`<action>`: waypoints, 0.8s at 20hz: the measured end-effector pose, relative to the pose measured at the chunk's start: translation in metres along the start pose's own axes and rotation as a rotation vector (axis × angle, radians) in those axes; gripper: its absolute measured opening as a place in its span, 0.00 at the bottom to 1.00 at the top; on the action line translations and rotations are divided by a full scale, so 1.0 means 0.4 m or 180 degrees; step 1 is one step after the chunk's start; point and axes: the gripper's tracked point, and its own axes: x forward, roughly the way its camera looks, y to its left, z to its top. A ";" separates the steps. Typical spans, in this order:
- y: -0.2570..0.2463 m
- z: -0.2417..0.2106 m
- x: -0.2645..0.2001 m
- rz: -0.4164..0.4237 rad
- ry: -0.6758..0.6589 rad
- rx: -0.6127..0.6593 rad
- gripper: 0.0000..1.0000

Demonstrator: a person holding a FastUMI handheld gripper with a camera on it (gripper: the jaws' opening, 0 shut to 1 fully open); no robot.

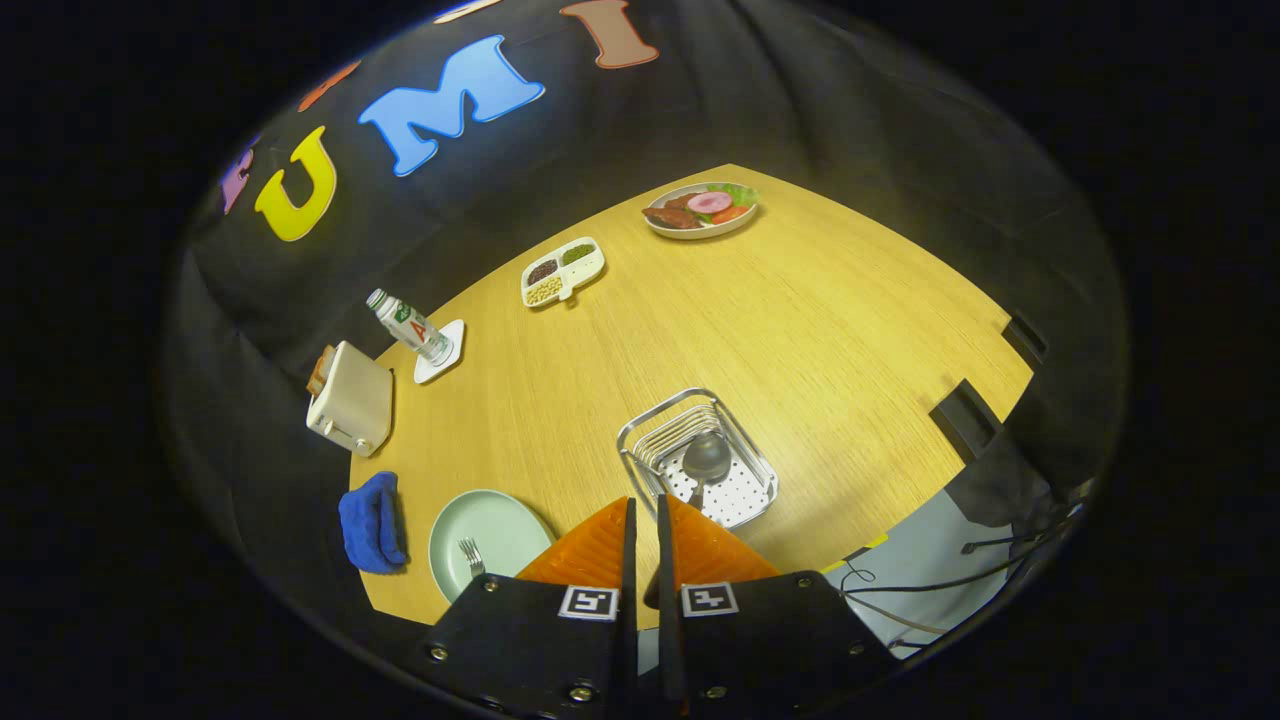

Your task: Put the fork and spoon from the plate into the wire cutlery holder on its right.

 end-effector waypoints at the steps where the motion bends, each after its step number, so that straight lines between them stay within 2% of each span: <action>1: 0.017 -0.005 0.003 0.0041 0.0023 -0.0045 0.09; 16: 0.258 -0.179 0.072 0.0580 0.0631 -0.0679 0.09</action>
